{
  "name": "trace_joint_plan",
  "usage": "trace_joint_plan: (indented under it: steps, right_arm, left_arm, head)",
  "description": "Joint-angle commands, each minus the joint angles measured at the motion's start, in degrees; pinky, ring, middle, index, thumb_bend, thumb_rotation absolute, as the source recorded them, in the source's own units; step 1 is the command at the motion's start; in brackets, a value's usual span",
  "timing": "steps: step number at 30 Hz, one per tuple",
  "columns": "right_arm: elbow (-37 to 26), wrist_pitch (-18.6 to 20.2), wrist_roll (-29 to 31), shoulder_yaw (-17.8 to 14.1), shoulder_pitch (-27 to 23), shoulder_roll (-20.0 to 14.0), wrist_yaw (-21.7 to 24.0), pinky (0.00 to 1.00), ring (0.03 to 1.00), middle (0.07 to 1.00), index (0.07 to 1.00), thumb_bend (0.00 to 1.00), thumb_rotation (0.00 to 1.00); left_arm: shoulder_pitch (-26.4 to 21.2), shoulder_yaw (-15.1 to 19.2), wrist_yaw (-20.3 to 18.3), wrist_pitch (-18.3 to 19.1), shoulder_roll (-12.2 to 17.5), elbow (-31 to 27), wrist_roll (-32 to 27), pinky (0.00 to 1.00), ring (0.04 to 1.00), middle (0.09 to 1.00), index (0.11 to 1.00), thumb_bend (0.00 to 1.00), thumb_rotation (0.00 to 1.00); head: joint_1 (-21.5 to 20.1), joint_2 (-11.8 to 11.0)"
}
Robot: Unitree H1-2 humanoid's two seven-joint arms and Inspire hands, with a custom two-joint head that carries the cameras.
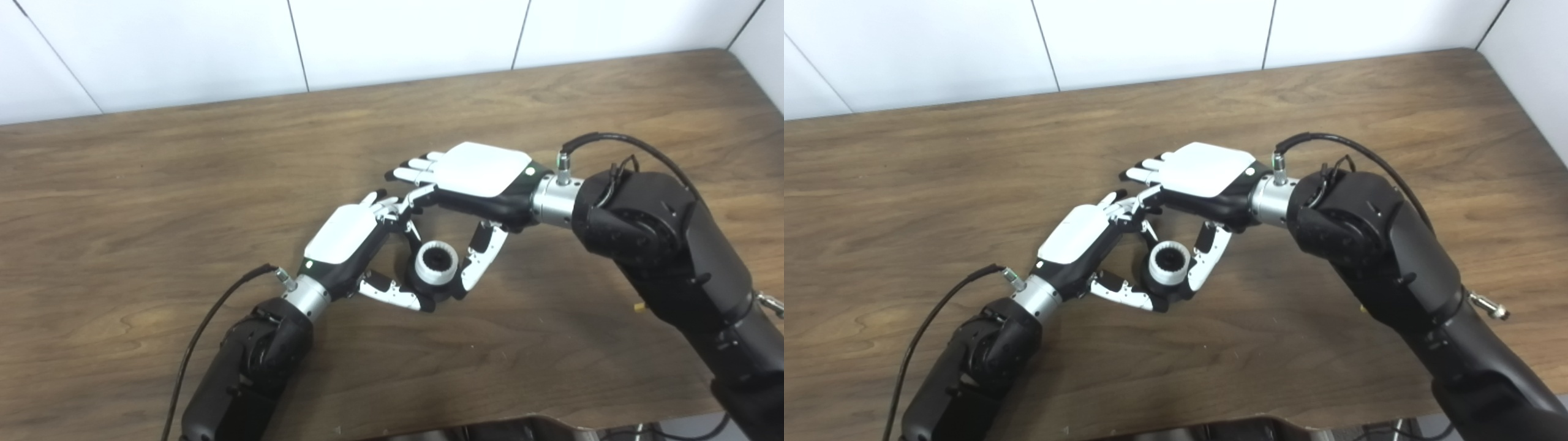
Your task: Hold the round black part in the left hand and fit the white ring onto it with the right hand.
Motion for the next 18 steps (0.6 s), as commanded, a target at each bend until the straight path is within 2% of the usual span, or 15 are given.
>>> trace_joint_plan:
  steps: [1, 9, 18]
  right_arm:
    - [-1.96, 0.31, 0.86, -1.41, -2.59, -0.54, -0.85, 1.0, 1.0, 1.0, 0.932, 1.0, 0.49]
    - [-3.35, 2.87, 2.75, -3.09, -3.12, -0.67, -0.89, 1.0, 1.0, 1.0, 0.996, 1.0, 0.51]
    - [-6.05, 4.75, 4.54, -5.82, -3.98, -1.53, -1.14, 1.0, 1.0, 1.0, 1.0, 1.0, 0.51]
  left_arm:
    - [-1.12, 0.31, 0.35, -0.1, 0.01, -0.22, -0.2, 1.0, 0.91, 0.85, 0.477, 0.52, 0.05]
    - [-1.06, 0.12, 0.06, 0.35, 0.28, 0.66, 0.15, 1.0, 0.914, 0.859, 0.478, 0.52, 0.05]
    - [-1.15, -0.13, -0.46, 1.12, 0.68, 1.7, 0.7, 1.0, 0.91, 0.867, 0.478, 0.52, 0.05]
  head:
    - [-0.03, -0.02]
    - [0.11, -0.32]
    - [0.14, -0.75]
